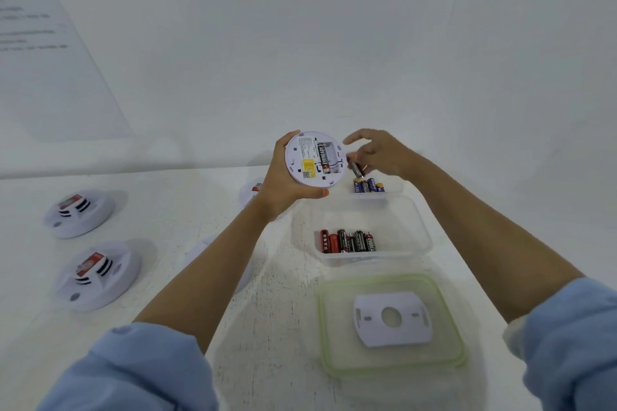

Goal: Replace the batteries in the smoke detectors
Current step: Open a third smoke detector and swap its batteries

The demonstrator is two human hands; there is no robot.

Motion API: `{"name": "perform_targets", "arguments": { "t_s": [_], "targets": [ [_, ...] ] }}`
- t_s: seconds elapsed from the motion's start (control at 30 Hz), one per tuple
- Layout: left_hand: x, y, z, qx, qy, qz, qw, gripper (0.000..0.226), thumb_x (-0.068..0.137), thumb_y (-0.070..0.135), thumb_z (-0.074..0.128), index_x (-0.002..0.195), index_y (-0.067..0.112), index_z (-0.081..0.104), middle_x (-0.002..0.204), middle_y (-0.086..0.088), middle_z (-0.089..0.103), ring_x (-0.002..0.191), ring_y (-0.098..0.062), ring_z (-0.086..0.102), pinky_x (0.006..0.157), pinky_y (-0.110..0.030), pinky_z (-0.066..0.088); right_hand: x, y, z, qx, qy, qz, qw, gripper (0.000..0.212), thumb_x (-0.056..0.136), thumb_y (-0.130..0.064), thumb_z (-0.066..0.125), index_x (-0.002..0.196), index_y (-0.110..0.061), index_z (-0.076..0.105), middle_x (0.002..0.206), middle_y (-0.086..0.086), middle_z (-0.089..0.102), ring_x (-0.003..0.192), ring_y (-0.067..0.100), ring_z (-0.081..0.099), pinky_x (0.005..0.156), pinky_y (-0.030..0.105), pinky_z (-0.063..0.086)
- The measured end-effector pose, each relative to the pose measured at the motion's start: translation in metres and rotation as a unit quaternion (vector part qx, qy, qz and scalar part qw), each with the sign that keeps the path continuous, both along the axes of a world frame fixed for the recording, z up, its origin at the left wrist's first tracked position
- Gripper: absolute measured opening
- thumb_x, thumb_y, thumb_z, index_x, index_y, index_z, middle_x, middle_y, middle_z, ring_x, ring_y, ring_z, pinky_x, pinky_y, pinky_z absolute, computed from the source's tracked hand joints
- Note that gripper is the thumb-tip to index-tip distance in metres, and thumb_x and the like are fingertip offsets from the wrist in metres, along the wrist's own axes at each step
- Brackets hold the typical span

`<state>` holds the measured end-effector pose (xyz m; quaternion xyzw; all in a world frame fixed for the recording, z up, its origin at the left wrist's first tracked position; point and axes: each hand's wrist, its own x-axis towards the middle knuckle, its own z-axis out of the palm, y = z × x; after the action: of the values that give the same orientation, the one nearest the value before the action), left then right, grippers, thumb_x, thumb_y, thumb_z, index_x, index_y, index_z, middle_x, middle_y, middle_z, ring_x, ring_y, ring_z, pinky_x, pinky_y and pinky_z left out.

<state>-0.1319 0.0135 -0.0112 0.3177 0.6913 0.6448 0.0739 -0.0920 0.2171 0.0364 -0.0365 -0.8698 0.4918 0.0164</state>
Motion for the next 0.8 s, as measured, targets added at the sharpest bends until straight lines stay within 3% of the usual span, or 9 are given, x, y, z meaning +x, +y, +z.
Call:
{"name": "perform_targets", "arguments": {
  "t_s": [0.1,0.2,0.3,0.4,0.57,0.7,0.8],
  "targets": [
    [0.001,0.002,0.0,-0.002,0.003,-0.005,1.0,0.102,0.053,-0.021,0.077,0.133,0.014,0.026,0.123,0.012,0.04,0.107,0.01,0.049,0.079,-0.013,0.049,0.004,0.0,0.01,0.014,0.127,-0.073,0.989,0.011,0.09,-0.004,0.054,0.097,-0.008,0.061,0.069,0.018,0.062,0.059,0.02,0.061,0.071,0.039,0.057],
    [0.005,0.002,0.001,-0.009,0.007,-0.008,1.0,0.102,0.048,-0.007,0.081,0.13,0.021,0.027,0.124,0.012,0.04,0.11,0.007,0.048,0.083,-0.017,0.05,0.012,-0.012,0.023,0.018,0.214,-0.109,0.97,0.01,0.089,-0.004,0.055,0.095,-0.008,0.063,0.065,0.004,0.062,0.052,0.005,0.061,0.067,0.027,0.057],
    [0.011,0.005,0.004,-0.006,0.017,-0.008,1.0,0.101,0.047,-0.001,0.08,0.13,0.021,0.027,0.124,0.012,0.04,0.111,0.005,0.048,0.086,-0.019,0.05,0.023,-0.031,0.025,0.028,0.263,-0.089,0.96,0.011,0.088,-0.005,0.057,0.097,-0.004,0.064,0.069,0.004,0.064,0.059,0.01,0.062,0.065,0.019,0.053],
    [0.016,0.008,0.008,0.005,0.029,-0.009,1.0,0.101,0.046,-0.002,0.08,0.13,0.017,0.027,0.122,0.011,0.041,0.108,0.008,0.049,0.084,-0.017,0.049,0.03,-0.04,0.018,0.094,0.28,-0.085,0.952,0.013,0.087,-0.007,0.06,0.097,-0.002,0.065,0.079,0.01,0.067,0.068,0.016,0.059,0.062,0.01,0.047],
    [0.025,0.009,0.013,0.004,0.044,-0.007,0.999,0.107,0.041,0.012,0.085,0.13,0.017,0.028,0.124,0.008,0.042,0.112,0.0,0.049,0.092,-0.024,0.05,0.035,-0.034,0.004,0.145,0.312,-0.088,0.935,0.016,0.084,-0.009,0.064,0.097,-0.002,0.07,0.098,0.014,0.064,0.082,0.018,0.053,0.072,0.024,0.041],
    [0.031,0.013,0.015,0.011,0.054,-0.003,0.998,0.1,0.046,-0.003,0.079,0.131,0.008,0.027,0.121,0.009,0.043,0.105,0.012,0.05,0.084,-0.013,0.048,0.043,-0.04,-0.001,0.049,0.271,-0.108,0.955,0.021,0.088,-0.009,0.06,0.106,-0.003,0.068,0.109,0.014,0.064,0.091,0.018,0.057,0.084,0.032,0.051],
    [0.035,0.015,0.018,0.016,0.049,-0.005,0.999,0.101,0.046,-0.002,0.079,0.132,0.008,0.027,0.12,0.008,0.044,0.104,0.011,0.051,0.084,-0.015,0.049,0.05,-0.046,0.0,0.069,0.253,-0.103,0.96,0.024,0.09,-0.006,0.056,0.111,0.0,0.065,0.114,0.016,0.064,0.102,0.025,0.06,0.091,0.029,0.049]
  ]
}}
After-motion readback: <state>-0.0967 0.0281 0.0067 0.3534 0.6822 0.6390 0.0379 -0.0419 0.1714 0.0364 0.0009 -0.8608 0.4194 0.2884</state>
